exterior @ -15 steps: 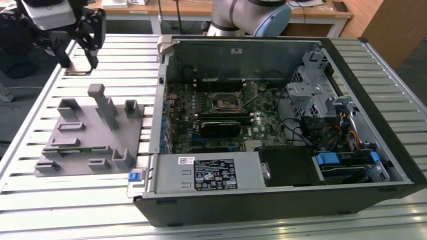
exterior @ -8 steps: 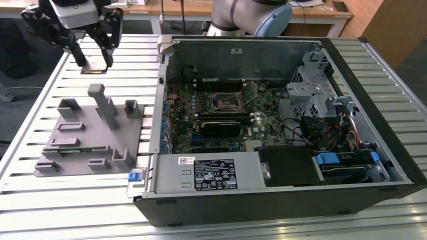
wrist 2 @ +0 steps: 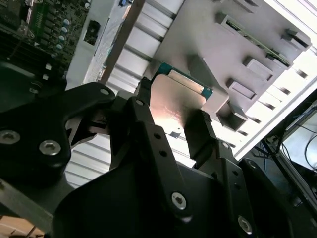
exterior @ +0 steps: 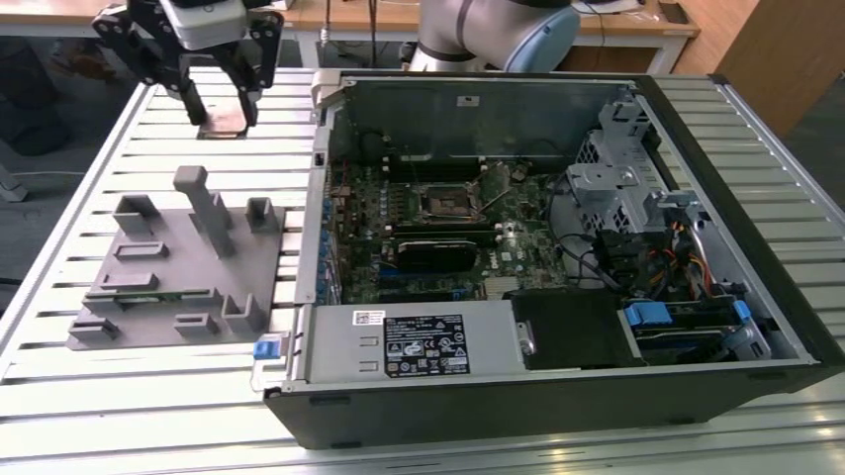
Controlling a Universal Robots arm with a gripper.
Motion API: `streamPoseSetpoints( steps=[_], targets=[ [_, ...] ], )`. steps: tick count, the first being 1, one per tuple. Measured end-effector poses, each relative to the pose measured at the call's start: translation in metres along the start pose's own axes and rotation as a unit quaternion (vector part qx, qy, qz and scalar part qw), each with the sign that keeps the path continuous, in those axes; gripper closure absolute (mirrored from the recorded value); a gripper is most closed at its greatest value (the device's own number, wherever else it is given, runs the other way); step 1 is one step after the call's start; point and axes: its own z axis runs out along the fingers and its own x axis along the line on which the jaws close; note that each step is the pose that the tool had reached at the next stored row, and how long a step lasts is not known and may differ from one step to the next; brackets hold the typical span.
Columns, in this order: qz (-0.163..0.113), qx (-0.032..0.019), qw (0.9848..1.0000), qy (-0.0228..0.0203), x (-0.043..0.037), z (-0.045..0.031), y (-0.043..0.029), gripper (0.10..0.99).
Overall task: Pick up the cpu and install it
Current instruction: 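Pick up the cpu and move it towards the insertion slot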
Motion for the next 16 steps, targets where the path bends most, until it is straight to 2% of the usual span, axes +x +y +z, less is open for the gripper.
streamPoseSetpoints(
  steps=[16],
  targets=[
    [0.0, 0.0, 1.0, 0.0001, -0.0725, 0.0016, 0.0044, 0.557]
  ],
)
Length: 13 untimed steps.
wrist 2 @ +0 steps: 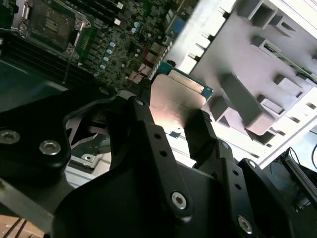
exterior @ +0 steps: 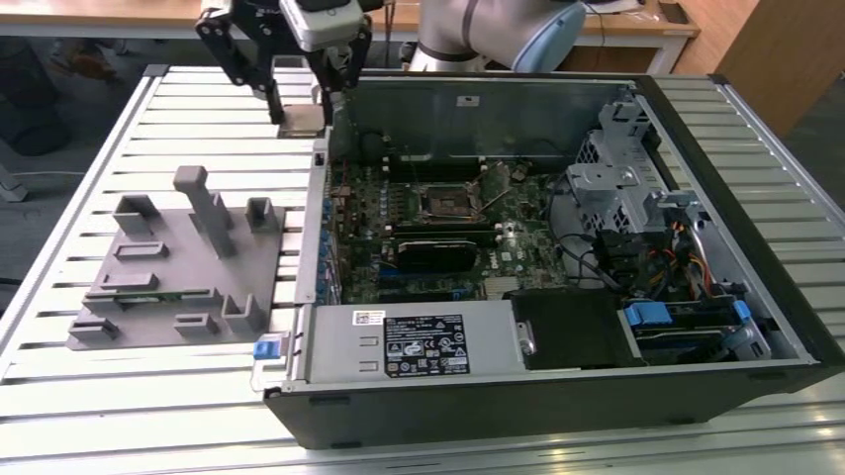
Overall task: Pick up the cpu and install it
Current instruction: 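Pick up the cpu and move it towards the insertion slot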
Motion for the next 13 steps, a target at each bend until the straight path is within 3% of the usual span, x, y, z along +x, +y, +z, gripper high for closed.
streamPoseSetpoints(
  steps=[13],
  targets=[
    [0.0, 0.0, 1.0, 0.0, -0.0589, 0.0007, 0.0042, 0.557]
  ],
)
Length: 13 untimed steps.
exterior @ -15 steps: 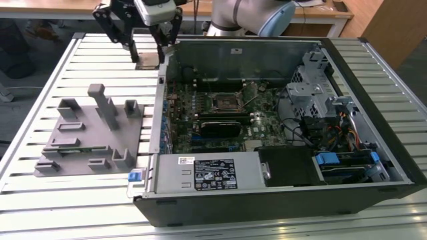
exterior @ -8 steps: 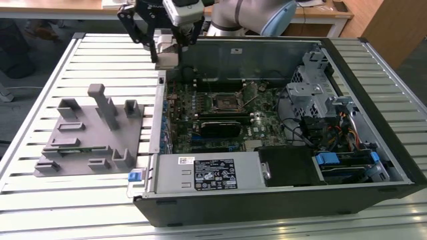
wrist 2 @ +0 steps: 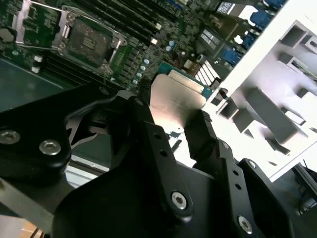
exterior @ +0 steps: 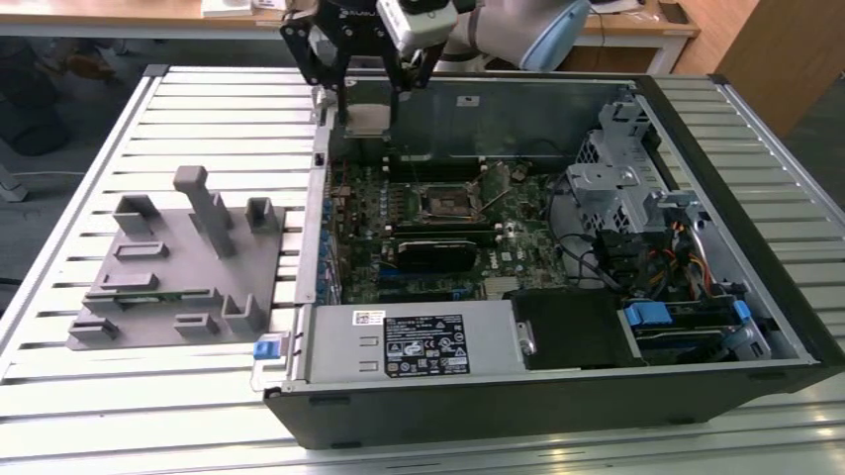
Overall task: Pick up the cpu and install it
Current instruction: 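Pick up the cpu and move it towards the insertion slot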
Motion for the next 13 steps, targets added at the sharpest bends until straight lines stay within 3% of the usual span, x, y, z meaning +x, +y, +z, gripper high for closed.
streamPoseSetpoints(
  steps=[9, 13],
  targets=[
    [0.0, 0.0, 1.0, 0.0, -0.034, 0.0013, 0.009, 0.557],
    [0.0, 0.0, 1.0, 0.0, -0.0539, 0.0017, 0.011, 0.557]
  ],
)
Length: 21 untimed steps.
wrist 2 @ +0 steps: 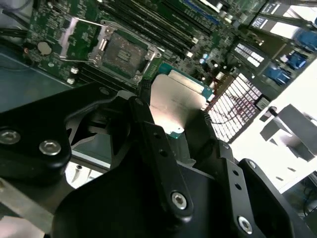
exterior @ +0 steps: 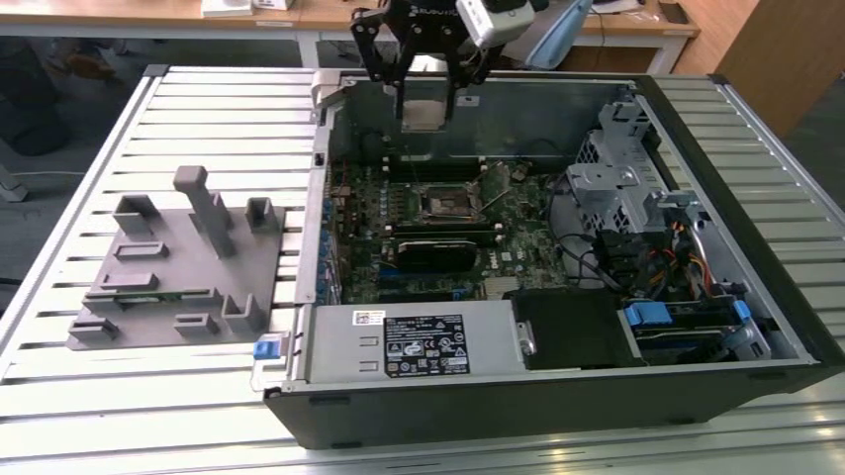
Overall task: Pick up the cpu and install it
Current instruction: 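Pick up the cpu and move it towards the insertion slot, then place the cpu into insertion slot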
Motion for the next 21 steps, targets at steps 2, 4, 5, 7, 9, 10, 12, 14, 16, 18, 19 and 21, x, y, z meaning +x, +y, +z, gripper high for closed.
streamPoseSetpoints(
  steps=[2, 4, 5, 7, 9, 10, 12, 14, 16, 18, 19, 21],
  targets=[
    [0.0, -0.0001, 1.0, 0.0, -0.0094, 0.0002, 0.0007, 0.557],
    [0.0, -0.0001, 1.0, 0.0, -0.0184, 0.0005, 0.0015, 0.557],
    [0.0, 0.0, 1.0, 0.0, -0.0229, 0.0007, 0.0019, 0.557],
    [0.0, 0.0, 1.0, 0.0, -0.0304, 0.0009, 0.0026, 0.557],
    [0.001, 0.001, 1.0, -0.0001, -0.0322, 0.001, 0.0027, 0.557],
    [0.001, 0.0016, 1.0, -0.0001, -0.0326, 0.001, 0.0027, 0.557],
    [0.002, 0.0019, 1.0, -0.0001, -0.0334, 0.0009, 0.0027, 0.557],
    [0.006, 0.0032, 1.0, -0.0003, -0.034, 0.0009, 0.0028, 0.557],
    [0.018, 0.0042, 0.9998, -0.0007, -0.034, 0.0009, 0.0028, 0.557],
    [0.032, 0.0044, 0.9995, -0.0011, -0.0341, 0.001, 0.0028, 0.557],
    [0.041, 0.0044, 0.9992, -0.0014, -0.0341, 0.0011, 0.0028, 0.557],
    [0.057, 0.0044, 0.9983, -0.0018, -0.0341, 0.0012, 0.0029, 0.557]
  ],
)
